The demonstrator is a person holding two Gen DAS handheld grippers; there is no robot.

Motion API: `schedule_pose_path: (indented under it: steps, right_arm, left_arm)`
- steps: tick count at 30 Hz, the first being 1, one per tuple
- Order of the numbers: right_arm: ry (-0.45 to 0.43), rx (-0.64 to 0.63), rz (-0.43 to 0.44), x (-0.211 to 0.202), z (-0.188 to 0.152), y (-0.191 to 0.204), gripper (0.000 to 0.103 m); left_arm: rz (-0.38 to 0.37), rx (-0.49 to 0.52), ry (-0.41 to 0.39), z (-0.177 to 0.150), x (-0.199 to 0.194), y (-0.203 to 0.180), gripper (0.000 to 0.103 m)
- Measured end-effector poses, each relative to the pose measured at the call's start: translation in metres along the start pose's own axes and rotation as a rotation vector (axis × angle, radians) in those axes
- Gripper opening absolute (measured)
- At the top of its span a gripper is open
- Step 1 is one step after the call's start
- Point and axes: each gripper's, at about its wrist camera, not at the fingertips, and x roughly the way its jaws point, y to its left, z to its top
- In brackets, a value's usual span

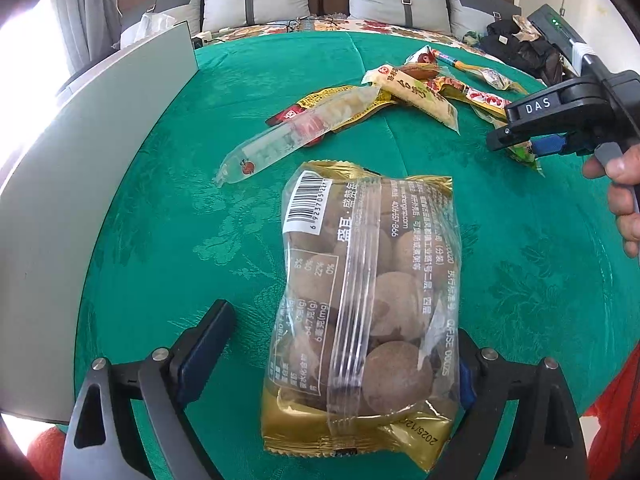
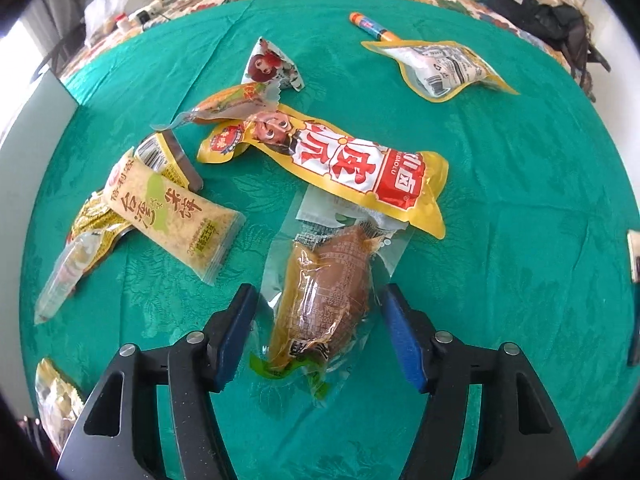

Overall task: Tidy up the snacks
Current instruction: 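Lift the cake bag with the left tool while the right tool grasps the meat pack, then carry both packs over the white box with both tools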

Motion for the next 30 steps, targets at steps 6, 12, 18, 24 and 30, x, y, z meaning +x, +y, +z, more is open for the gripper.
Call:
schedule_pose_path:
  steps: [6, 12, 18, 24, 30]
  right_arm:
    - [0.028, -0.171, 0.121, -0.019, -0.054, -0.013, 0.060]
    - [0.031, -0.257, 0.141, -0.037, -0.108, -0.033, 0.071]
    - [0.072, -0.155, 0.181, -0.043, -0.099, -0.054, 0.073]
    - [0.167, -0.164, 0.127, -0.042, -0.111, -0.044, 0.076]
    - [0.154, -0.213, 0.024, -0.033, -0.107, -0.027, 0.056]
  left_arm:
    - [-0.009, -0.003, 0.013, 0.003, 0.001, 0.001, 0.091]
    - [-0.077, -0.043, 0.027, 0.003, -0.003, 0.009, 0.091]
    - [-0.158, -0.069, 0.025, 0.003, -0.012, 0.019, 0.091]
    - [-0.138, -0.016, 0.002, 0.007, -0.018, 0.009, 0.091]
    - [-0.118, 0.004, 0.011, 0.007, -0.013, 0.002, 0.061]
